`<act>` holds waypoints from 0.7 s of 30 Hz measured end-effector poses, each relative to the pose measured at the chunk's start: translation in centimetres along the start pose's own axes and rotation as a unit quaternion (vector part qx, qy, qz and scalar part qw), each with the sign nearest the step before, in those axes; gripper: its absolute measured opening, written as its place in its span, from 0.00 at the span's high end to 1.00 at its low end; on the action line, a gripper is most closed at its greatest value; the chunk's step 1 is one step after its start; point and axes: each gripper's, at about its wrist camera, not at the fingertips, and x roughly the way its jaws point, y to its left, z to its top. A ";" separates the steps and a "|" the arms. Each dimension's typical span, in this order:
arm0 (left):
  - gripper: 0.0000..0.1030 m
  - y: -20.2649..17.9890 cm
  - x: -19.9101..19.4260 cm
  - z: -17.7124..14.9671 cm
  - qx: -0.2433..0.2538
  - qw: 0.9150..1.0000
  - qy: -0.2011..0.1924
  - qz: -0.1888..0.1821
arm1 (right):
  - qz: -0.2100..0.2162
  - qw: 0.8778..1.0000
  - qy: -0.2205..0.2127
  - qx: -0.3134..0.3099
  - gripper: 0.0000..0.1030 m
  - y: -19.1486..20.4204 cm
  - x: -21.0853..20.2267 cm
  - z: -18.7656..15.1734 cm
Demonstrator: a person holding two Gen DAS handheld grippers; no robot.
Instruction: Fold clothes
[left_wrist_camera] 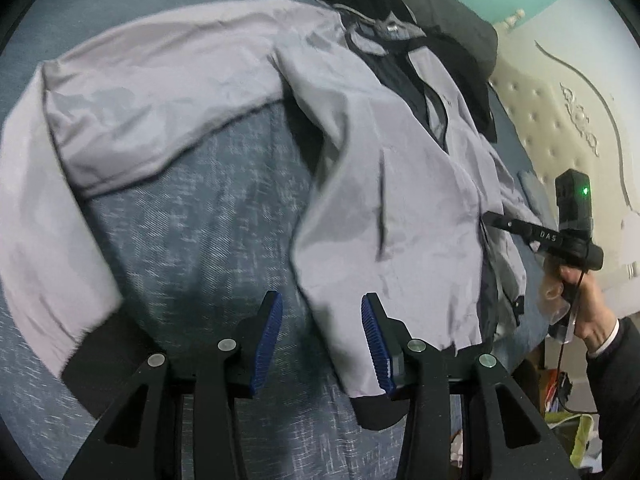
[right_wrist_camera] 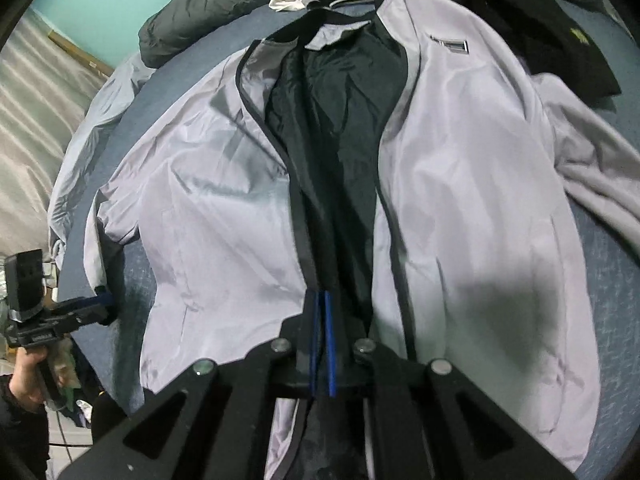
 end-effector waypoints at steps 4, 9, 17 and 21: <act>0.56 0.0 1.8 -0.6 -0.006 1.000 0.021 -0.008 | 0.000 1.000 0.006 0.010 0.96 -0.4 -0.3 -0.4; 0.56 0.9 3.3 -1.4 -0.023 0.999 0.039 -0.017 | 0.007 1.000 0.004 0.004 0.93 -1.0 -2.1 -1.3; 0.58 0.4 5.2 -2.5 -0.025 0.998 0.053 -0.023 | 0.006 1.000 0.000 0.009 0.91 -3.0 -4.2 -2.9; 0.58 -1.3 5.1 -2.6 -0.004 0.998 0.050 -0.028 | 0.003 1.000 0.003 0.013 0.91 -3.8 -4.6 -3.6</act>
